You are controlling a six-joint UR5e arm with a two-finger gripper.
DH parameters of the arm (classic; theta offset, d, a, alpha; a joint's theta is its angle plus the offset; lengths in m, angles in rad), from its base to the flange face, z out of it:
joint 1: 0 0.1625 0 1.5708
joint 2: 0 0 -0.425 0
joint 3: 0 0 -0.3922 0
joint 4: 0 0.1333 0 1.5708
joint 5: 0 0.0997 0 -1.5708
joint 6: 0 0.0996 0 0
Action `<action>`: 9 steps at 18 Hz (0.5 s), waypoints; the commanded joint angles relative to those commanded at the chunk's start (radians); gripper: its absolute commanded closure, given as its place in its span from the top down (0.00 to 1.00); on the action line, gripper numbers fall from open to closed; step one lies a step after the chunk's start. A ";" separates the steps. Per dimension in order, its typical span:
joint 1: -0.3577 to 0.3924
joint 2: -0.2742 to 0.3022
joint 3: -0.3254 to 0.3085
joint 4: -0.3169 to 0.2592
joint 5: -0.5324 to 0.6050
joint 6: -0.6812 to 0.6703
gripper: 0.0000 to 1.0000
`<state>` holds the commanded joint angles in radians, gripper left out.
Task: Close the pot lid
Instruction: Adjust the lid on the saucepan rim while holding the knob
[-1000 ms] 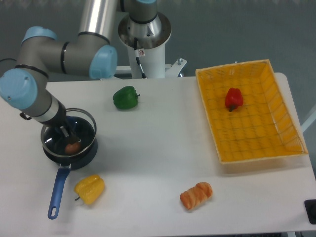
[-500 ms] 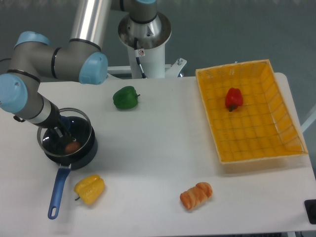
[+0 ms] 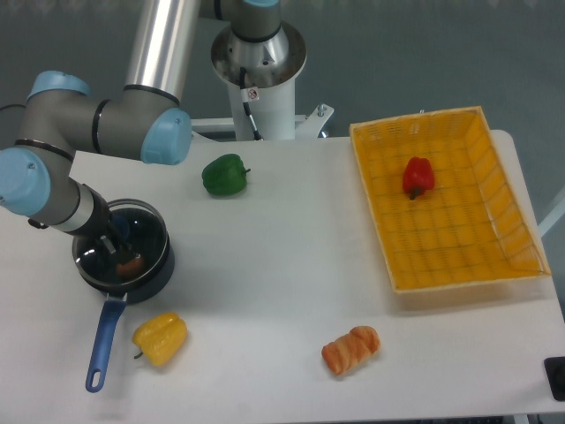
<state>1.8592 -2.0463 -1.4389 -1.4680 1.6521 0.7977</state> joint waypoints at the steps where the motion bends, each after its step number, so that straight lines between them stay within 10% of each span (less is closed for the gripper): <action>1: 0.000 -0.002 0.000 0.002 0.000 0.000 0.55; 9: 0.000 -0.012 -0.002 0.003 -0.003 -0.015 0.55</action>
<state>1.8592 -2.0586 -1.4404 -1.4650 1.6490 0.7824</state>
